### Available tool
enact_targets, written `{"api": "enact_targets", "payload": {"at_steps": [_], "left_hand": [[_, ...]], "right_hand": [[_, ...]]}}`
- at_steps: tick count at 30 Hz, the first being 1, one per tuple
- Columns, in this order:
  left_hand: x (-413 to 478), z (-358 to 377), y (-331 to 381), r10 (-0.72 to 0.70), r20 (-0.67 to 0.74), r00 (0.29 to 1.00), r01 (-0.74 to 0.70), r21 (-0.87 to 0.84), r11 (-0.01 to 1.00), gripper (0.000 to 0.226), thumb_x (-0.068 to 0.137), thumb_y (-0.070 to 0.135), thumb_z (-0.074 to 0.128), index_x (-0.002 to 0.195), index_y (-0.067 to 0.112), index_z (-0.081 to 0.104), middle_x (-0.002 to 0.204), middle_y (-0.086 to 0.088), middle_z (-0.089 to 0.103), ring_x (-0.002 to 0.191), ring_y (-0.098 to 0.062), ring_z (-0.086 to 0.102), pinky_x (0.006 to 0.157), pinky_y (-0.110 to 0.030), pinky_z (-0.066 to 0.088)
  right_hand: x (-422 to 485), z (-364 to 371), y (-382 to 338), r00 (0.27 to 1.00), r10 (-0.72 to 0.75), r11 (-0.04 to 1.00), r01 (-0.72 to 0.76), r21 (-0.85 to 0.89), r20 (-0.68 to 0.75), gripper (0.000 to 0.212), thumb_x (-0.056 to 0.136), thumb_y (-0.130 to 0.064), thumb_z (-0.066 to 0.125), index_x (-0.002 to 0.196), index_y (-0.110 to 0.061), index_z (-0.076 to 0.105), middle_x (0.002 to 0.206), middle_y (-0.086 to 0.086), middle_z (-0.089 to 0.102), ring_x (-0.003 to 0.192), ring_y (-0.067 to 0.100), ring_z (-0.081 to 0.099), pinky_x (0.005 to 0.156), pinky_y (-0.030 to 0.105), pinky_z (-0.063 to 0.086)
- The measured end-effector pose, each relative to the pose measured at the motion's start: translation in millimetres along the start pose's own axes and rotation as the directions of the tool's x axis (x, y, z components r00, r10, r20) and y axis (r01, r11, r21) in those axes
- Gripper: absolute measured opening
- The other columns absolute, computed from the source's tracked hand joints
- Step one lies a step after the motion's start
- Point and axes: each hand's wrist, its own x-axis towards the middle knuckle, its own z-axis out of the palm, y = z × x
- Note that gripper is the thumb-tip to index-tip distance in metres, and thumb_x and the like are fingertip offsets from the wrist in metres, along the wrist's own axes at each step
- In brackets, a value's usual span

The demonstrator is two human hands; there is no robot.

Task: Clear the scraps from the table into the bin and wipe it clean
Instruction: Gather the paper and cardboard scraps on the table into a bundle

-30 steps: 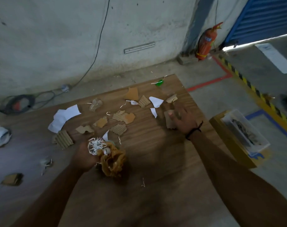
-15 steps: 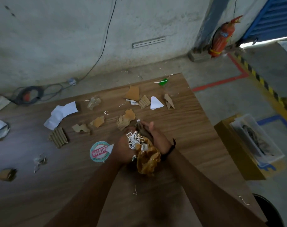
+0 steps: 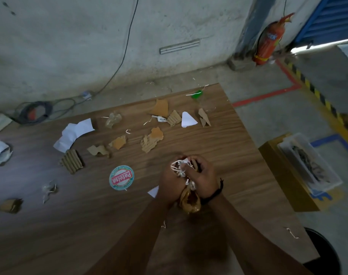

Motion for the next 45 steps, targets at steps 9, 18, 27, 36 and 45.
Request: {"api": "enact_targets", "payload": {"at_steps": [9,18,27,36,45], "left_hand": [[-10.5,2.0,21.7,-0.118,0.482,0.868,0.338,-0.4,0.852,0.1,0.06,0.042,0.081,0.144,0.025,0.032,0.145,-0.003,0.04,0.12,-0.016,0.054,0.091,-0.03,0.05],[-47.0,52.4,-19.1,0.058,0.323,0.945,-0.165,0.316,0.934,0.076,0.061,0.03,0.084,0.123,0.043,0.043,0.126,0.0,0.056,0.117,0.001,0.05,0.093,-0.002,0.032],[-38.9,67.0,-10.0,-0.13,0.538,0.833,0.224,-0.113,0.968,0.061,0.073,0.012,0.063,0.131,0.007,0.047,0.123,-0.016,0.059,0.119,-0.034,0.054,0.094,-0.036,0.049],[-47.7,86.5,-18.3,0.263,-0.009,0.965,-0.234,0.428,0.873,0.049,0.094,0.031,0.029,0.129,0.011,0.055,0.14,-0.008,0.049,0.139,-0.028,0.032,0.117,-0.049,0.016],[-22.1,87.4,-51.6,0.276,0.16,0.948,-0.303,0.721,0.623,0.036,0.098,0.027,0.038,0.13,0.022,0.052,0.135,0.002,0.055,0.136,-0.019,0.037,0.114,-0.036,0.021]], "right_hand": [[-12.9,-70.0,-9.2,0.981,0.049,0.995,-0.065,-0.077,-0.187,0.013,0.072,-0.024,0.074,0.083,-0.024,0.067,0.084,0.012,0.067,0.08,0.026,0.064,0.073,0.039,0.055],[-54.5,-83.9,-8.8,0.991,0.107,0.994,-0.105,0.032,-0.075,0.026,0.081,-0.035,0.061,0.097,-0.02,0.074,0.102,0.007,0.071,0.099,0.025,0.063,0.092,0.045,0.047],[-88.3,-66.3,12.9,0.952,-0.146,0.943,0.052,-0.328,-0.269,0.054,0.088,-0.049,0.053,0.132,-0.018,0.049,0.116,-0.004,0.064,0.107,0.012,0.061,0.09,0.043,0.051],[-85.2,-62.3,33.9,0.935,-0.288,0.766,0.095,-0.635,-0.207,0.043,0.097,-0.043,0.032,0.125,-0.019,0.055,0.133,0.0,0.056,0.125,0.014,0.049,0.101,0.051,0.038],[-85.1,-61.7,41.6,0.961,-0.241,0.556,0.023,-0.831,-0.135,0.065,0.097,-0.055,0.01,0.135,-0.019,0.049,0.147,-0.001,0.043,0.14,0.014,0.031,0.115,0.051,0.016]]}}
